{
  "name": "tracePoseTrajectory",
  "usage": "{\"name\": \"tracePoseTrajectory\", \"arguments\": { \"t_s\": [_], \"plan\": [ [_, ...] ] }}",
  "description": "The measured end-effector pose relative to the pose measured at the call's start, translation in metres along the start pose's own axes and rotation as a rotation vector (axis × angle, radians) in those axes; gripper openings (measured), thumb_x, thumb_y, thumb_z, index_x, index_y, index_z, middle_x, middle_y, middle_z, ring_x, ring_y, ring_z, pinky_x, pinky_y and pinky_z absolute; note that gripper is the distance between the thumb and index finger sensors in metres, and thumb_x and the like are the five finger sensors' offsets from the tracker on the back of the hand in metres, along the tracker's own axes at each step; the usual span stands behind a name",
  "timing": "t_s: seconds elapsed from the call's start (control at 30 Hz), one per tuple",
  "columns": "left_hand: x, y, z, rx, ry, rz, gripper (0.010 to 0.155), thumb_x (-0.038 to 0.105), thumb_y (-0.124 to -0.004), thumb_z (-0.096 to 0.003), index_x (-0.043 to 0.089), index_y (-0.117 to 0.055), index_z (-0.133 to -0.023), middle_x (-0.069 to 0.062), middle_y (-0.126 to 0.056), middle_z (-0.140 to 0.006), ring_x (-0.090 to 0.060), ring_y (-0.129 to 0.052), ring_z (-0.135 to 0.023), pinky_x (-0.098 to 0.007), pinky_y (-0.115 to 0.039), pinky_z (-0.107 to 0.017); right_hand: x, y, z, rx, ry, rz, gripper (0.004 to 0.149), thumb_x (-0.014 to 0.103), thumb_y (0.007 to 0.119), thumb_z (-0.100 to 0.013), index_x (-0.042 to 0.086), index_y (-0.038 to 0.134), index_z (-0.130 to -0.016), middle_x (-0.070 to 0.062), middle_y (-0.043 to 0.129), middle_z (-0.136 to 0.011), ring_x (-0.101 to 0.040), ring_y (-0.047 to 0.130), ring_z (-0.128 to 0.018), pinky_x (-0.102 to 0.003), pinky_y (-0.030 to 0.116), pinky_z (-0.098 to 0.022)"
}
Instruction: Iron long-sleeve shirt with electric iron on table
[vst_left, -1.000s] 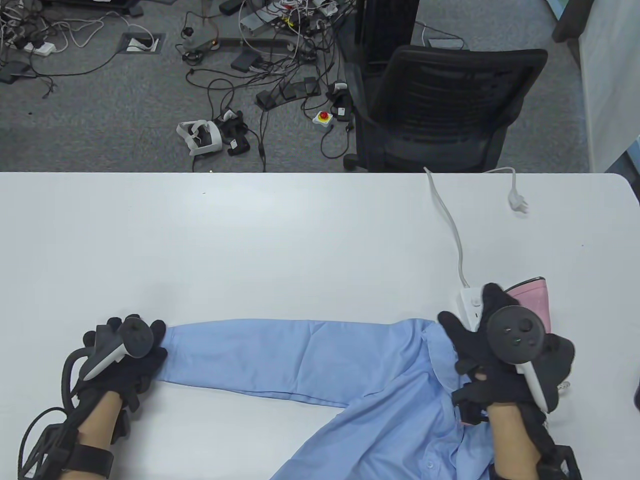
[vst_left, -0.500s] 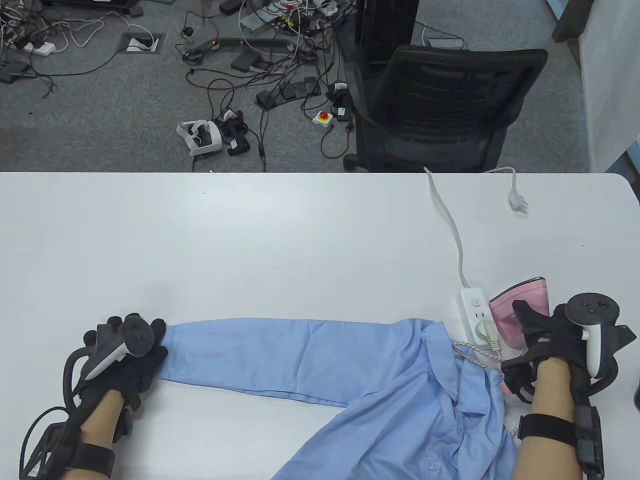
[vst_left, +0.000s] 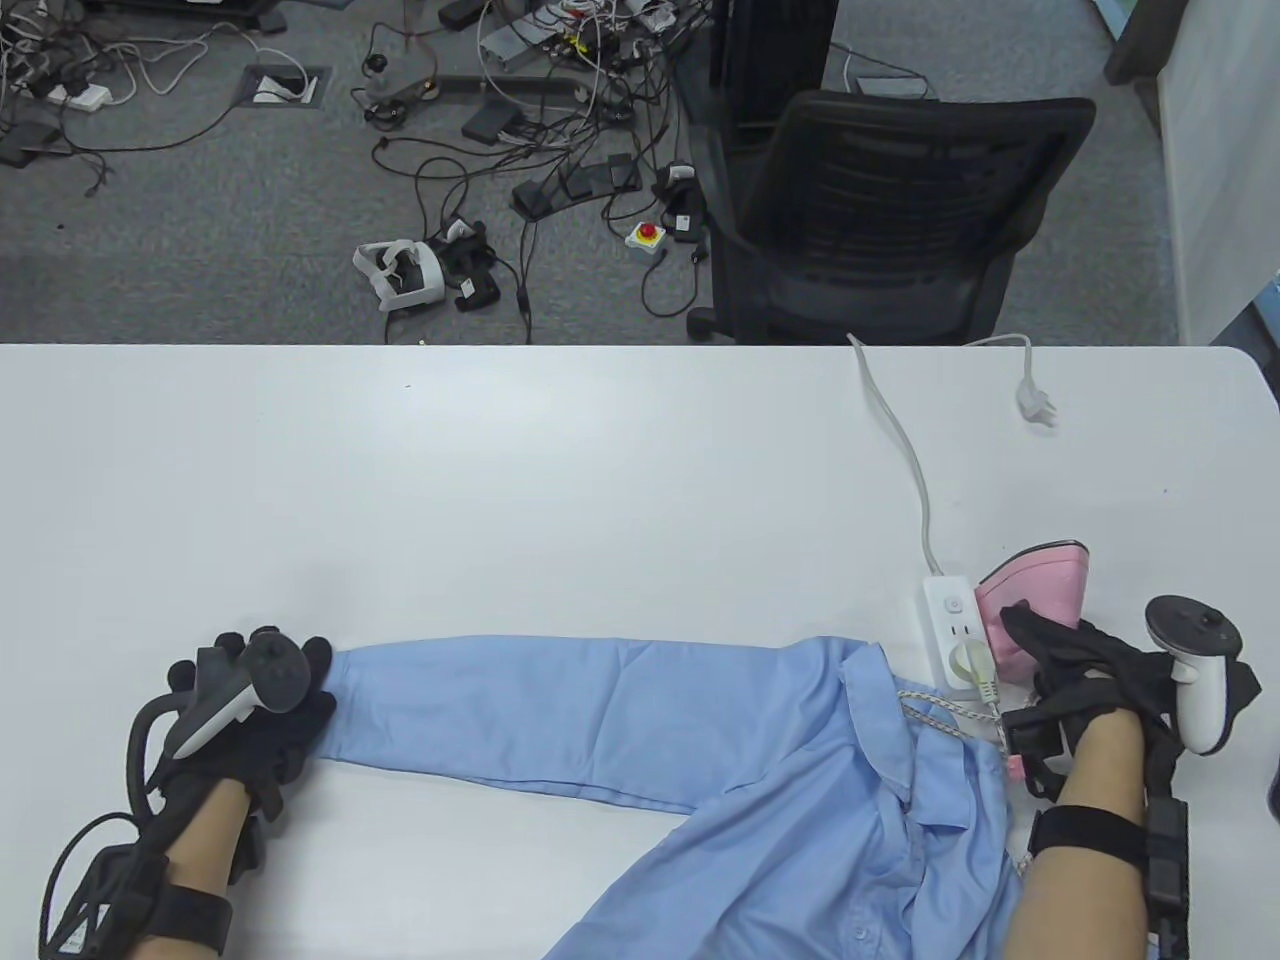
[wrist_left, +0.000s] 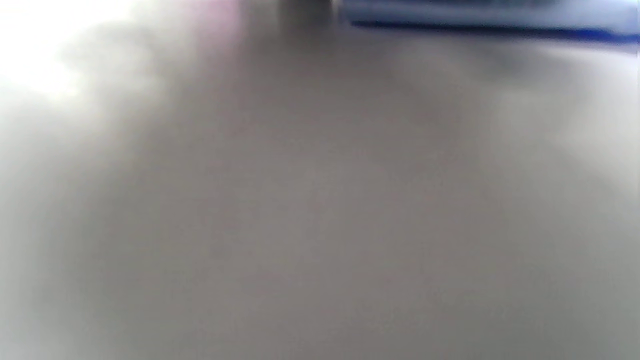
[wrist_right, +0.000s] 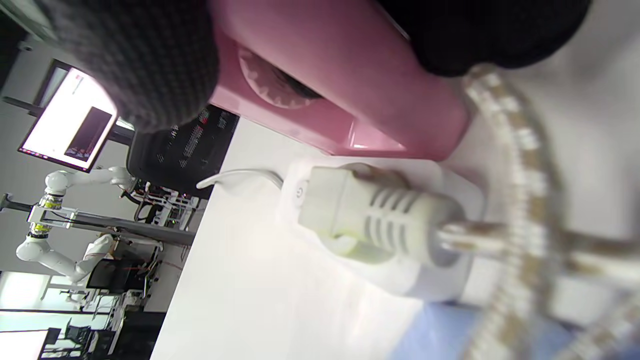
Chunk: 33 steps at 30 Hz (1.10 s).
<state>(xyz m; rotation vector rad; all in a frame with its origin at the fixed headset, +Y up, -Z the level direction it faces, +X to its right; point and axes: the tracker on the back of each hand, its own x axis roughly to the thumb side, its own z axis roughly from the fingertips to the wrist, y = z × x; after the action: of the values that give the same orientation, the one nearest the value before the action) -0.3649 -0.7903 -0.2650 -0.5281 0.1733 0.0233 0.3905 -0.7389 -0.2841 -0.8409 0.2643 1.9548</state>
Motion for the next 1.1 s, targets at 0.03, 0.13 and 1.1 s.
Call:
{"name": "tracePoseTrajectory", "arguments": {
  "t_s": [0.03, 0.13, 1.1],
  "plan": [
    [-0.001, -0.001, 0.0, -0.001, -0.003, 0.01, 0.058, 0.059, -0.048, -0.0526, 0.051, -0.024, -0.105, 0.001, -0.009, -0.121, -0.029, 0.0, -0.107, -0.063, 0.0, -0.068, 0.005, 0.001, 0.002, -0.01, -0.036, -0.016, 0.059, 0.06, 0.085, -0.033, 0.023, 0.076, -0.078, 0.0, 0.066, -0.091, -0.043, 0.069, -0.069, -0.049, 0.069, -0.049],
    [-0.002, -0.001, -0.001, -0.003, -0.008, 0.023, 0.058, 0.06, -0.049, -0.0526, 0.051, -0.024, -0.105, 0.001, -0.008, -0.121, -0.029, 0.0, -0.107, -0.063, 0.0, -0.068, 0.019, -0.003, 0.015, -0.073, -0.119, -0.001, 0.058, 0.06, 0.085, -0.032, 0.023, 0.077, -0.077, 0.001, 0.068, -0.09, -0.044, 0.067, -0.069, -0.049, 0.068, -0.05],
    [-0.002, 0.0, -0.002, -0.02, -0.016, 0.027, 0.058, 0.06, -0.05, -0.053, 0.051, -0.025, -0.105, 0.001, -0.008, -0.121, -0.029, -0.001, -0.107, -0.063, -0.002, -0.069, 0.237, 0.259, 0.28, 0.215, -0.909, 0.157, 0.053, 0.065, 0.078, -0.028, 0.022, 0.087, -0.056, -0.002, 0.093, -0.048, -0.026, 0.096, -0.051, -0.05, 0.074, -0.051]
  ]
}}
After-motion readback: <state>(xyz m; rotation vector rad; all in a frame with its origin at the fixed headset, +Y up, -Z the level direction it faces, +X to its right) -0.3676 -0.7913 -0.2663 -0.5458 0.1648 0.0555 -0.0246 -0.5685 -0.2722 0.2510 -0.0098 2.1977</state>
